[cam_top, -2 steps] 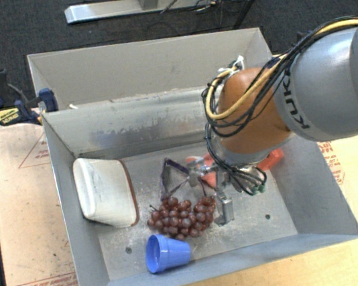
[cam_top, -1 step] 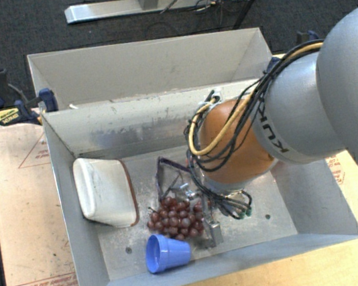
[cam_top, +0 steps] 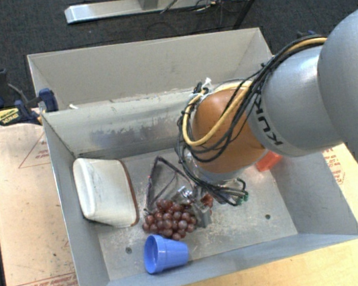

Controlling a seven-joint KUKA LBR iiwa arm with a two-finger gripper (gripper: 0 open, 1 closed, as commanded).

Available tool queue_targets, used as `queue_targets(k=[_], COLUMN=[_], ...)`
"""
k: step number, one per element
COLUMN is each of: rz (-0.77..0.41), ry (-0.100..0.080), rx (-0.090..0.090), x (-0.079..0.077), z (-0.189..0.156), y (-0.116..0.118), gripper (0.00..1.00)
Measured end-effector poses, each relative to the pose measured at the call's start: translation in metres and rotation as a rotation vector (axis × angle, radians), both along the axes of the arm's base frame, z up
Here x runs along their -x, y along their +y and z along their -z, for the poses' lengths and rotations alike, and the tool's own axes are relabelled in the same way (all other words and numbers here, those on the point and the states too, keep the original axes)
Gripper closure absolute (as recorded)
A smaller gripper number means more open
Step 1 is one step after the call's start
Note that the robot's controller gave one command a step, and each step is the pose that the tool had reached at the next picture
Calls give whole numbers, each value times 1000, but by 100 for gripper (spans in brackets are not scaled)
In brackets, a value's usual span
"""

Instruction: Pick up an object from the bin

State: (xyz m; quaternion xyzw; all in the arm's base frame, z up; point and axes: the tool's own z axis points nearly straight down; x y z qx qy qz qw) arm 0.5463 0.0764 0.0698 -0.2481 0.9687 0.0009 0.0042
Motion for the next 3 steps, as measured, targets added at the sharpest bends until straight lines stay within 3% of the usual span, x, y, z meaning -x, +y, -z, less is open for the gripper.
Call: queue_targets(k=[1, 2, 3], rz=[0, -277, -278], ry=[0, -6, -3], rx=[0, 1, 0], x=[0, -9, -9], z=[0, -114, -113], y=[0, -31, -30], gripper=[100, 100, 100])
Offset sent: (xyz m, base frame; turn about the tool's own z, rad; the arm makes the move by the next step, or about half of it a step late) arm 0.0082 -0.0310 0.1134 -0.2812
